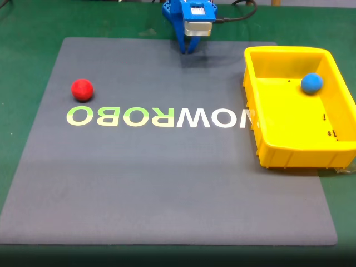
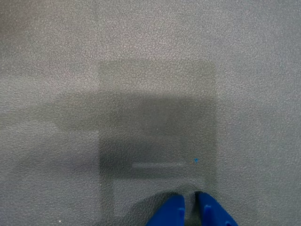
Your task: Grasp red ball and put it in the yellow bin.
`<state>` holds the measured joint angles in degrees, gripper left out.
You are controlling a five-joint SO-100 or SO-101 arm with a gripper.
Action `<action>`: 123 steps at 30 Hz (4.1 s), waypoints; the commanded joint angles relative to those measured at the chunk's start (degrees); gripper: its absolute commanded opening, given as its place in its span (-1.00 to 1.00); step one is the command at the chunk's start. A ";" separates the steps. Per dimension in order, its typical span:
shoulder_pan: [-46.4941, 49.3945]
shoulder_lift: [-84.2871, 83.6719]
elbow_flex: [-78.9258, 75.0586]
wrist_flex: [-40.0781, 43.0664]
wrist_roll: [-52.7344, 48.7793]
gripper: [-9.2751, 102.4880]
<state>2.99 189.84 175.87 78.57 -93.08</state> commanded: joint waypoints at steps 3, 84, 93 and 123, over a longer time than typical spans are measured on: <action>-1.14 0.70 1.85 0.62 -0.62 -0.80; 38.58 -113.38 -34.01 -131.48 4.92 -0.13; 38.23 -128.41 -40.25 -143.09 3.96 -0.13; 35.07 -141.68 -56.34 -140.71 1.85 -0.80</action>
<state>37.71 47.90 121.46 -62.49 -91.23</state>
